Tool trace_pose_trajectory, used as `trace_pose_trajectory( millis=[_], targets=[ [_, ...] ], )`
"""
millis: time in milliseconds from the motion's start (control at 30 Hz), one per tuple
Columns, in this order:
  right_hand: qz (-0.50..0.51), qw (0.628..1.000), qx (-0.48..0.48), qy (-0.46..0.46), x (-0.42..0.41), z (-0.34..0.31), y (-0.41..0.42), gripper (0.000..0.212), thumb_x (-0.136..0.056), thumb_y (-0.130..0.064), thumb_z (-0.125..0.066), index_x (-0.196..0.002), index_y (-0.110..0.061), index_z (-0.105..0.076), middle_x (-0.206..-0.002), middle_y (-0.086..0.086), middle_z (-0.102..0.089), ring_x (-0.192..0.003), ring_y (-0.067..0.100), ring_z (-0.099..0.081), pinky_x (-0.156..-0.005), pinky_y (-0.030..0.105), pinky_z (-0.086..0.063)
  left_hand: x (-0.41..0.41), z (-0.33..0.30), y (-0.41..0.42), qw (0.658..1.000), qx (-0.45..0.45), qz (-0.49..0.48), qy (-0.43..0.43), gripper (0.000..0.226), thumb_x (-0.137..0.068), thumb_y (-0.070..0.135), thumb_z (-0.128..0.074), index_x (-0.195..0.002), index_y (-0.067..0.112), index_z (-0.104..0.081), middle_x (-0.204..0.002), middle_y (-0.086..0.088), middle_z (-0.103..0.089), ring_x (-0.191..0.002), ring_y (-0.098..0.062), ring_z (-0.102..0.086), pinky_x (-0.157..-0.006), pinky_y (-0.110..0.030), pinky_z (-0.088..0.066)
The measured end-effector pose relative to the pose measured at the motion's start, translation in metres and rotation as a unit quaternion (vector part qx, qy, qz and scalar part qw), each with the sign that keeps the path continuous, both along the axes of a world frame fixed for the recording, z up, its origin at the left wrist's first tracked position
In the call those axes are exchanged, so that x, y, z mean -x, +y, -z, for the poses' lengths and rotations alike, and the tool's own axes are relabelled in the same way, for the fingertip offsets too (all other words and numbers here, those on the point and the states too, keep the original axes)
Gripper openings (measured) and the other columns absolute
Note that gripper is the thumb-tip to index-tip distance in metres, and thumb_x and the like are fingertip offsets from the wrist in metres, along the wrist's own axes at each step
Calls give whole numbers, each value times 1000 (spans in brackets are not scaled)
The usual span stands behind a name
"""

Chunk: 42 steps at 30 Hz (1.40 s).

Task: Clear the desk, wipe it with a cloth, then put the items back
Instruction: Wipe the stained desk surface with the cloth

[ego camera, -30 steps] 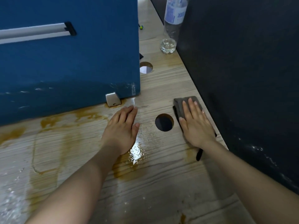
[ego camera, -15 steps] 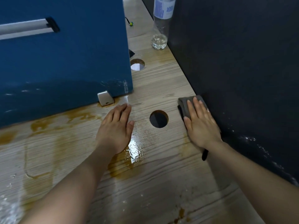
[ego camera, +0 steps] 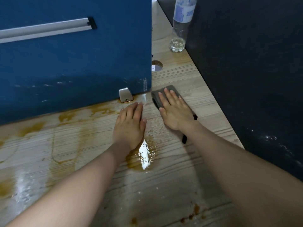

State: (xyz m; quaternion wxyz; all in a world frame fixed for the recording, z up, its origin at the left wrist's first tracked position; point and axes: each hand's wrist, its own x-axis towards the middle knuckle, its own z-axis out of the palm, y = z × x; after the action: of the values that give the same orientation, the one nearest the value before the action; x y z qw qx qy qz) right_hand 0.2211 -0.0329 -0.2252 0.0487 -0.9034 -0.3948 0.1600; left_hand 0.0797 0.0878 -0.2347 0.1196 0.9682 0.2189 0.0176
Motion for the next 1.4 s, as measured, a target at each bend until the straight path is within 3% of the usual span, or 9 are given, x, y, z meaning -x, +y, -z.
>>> trace_pose_trajectory(
  millis=[100,200,367,533,633,867,1067,1233,1400],
  targets=[
    [-60,998,-13,23,21,-4,8,57,-102,-33,-21,-151,-24,6,-157,0,18,-144,15,15,-115,32,10,27,-4,0,999,-5,-31,29,56,-100,41,-22,-150,19,-14,-154,-3,-17,-140,-22,-14,-116,-33,-5],
    [-116,993,0,18,43,-12,-5,56,-102,-32,-22,-151,-24,5,-158,-1,15,-145,15,13,-116,33,6,49,-1,1,997,-18,-37,67,69,-91,51,0,-151,18,-11,-153,-4,-16,-140,-23,-14,-117,-33,-2],
    [-154,987,-4,36,93,-14,-44,56,-102,-35,-17,-148,-26,12,-148,-8,28,-143,10,18,-118,31,7,55,9,-3,996,6,-64,57,59,-97,46,-7,-151,22,-8,-154,-2,-16,-141,-21,-13,-119,-35,-8],
    [-85,995,24,35,44,-9,-14,55,-102,-40,-13,-149,-26,13,-152,-4,27,-143,12,19,-117,34,7,57,12,-3,997,-7,-61,39,64,-92,48,1,-151,23,-8,-153,1,-16,-139,-18,-12,-117,-32,-7],
    [-50,998,31,24,35,-7,2,58,-102,-38,-15,-150,-20,11,-155,3,23,-144,16,18,-115,33,8,56,14,-1,997,-8,-64,29,58,-97,45,-6,-151,23,-8,-152,2,-17,-139,-17,-12,-117,-31,-7],
    [-91,995,28,30,80,-11,-33,58,-102,-38,-15,-148,-23,17,-151,-4,31,-142,12,24,-114,31,14,57,10,-5,998,-8,-58,26,58,-97,43,-7,-151,21,-10,-154,-1,-18,-141,-18,-11,-117,-32,-6],
    [-22,999,34,24,62,-6,-4,58,-102,-40,-13,-148,-22,17,-154,0,28,-141,13,24,-114,32,14,59,9,-6,998,-1,-60,25,54,-101,39,-15,-151,20,-9,-154,-1,-17,-141,-19,-12,-117,-32,-7],
    [-81,997,6,11,94,-8,-57,55,-102,-40,-13,-144,-28,20,-148,-8,31,-139,8,26,-115,31,15,58,8,-5,997,11,-66,25,54,-101,41,-15,-151,21,-10,-154,-1,-17,-140,-21,-14,-117,-35,-12],
    [115,991,72,14,44,-11,-90,56,-101,-41,-9,-146,-26,21,-152,-1,31,-140,13,26,-112,33,15,58,10,-5,997,14,-68,27,54,-100,40,-15,-151,22,-8,-154,0,-15,-140,-21,-13,-117,-36,-12]
  ],
)
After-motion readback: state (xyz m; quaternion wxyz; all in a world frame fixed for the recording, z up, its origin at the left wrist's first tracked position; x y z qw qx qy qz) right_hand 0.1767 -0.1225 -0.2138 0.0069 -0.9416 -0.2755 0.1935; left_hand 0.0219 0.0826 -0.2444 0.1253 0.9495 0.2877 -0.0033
